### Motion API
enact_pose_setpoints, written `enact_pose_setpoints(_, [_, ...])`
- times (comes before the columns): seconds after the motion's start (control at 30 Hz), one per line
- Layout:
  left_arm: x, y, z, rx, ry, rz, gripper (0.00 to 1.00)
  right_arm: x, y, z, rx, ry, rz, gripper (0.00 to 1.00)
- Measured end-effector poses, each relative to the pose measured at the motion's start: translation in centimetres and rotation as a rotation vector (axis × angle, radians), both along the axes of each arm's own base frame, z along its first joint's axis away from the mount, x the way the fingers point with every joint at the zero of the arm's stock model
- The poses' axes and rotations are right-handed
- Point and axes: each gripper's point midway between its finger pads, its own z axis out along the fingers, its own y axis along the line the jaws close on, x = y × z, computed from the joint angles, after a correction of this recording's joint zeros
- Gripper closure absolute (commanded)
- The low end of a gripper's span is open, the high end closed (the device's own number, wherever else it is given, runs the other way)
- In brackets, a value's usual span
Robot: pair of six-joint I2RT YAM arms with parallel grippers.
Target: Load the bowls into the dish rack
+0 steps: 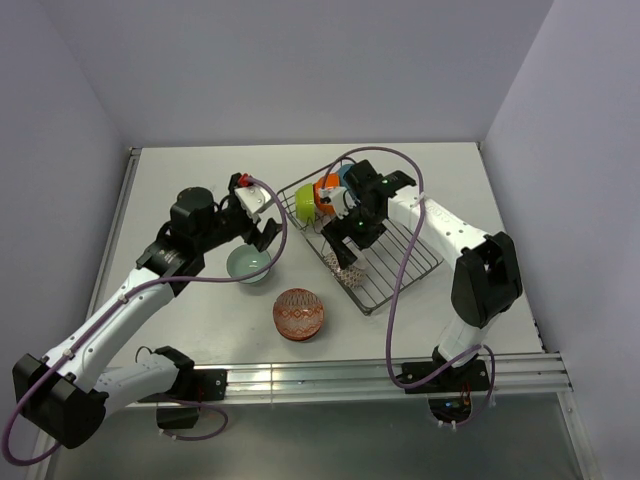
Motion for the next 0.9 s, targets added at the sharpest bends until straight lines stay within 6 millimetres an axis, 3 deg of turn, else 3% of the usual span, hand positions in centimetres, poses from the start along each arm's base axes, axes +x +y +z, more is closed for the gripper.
enact_pose_setpoints(0.17, [0.1, 0.6, -0.4, -0.016, 0.040, 0.021, 0.14, 0.9, 0.1, 1.1, 0.016, -0.027, -0.011, 0.00])
enact_pose_setpoints(0.33, [1.1, 3.5, -2.3, -0.037, 0.143, 0.104, 0.16, 3.5, -0.8, 3.9, 0.062, -0.114, -0.074, 0.00])
enact_pose_setpoints(0.63, [2.1, 10.4, -10.0, -0.010, 0.408, 0.287, 0.18, 7.1, -3.6, 10.9, 0.183, -0.329, -0.226, 0.00])
enact_pose_setpoints(0.8, [2.4, 11.2, -14.6, 0.045, 0.550, 0.308, 0.23, 8.2, -4.1, 14.0, 0.276, -0.381, -0.282, 0.00])
enact_pose_setpoints(0.9, [1.9, 11.4, -17.7, 0.088, 0.642, 0.304, 0.24, 8.5, -4.3, 14.5, 0.309, -0.380, -0.293, 0.00])
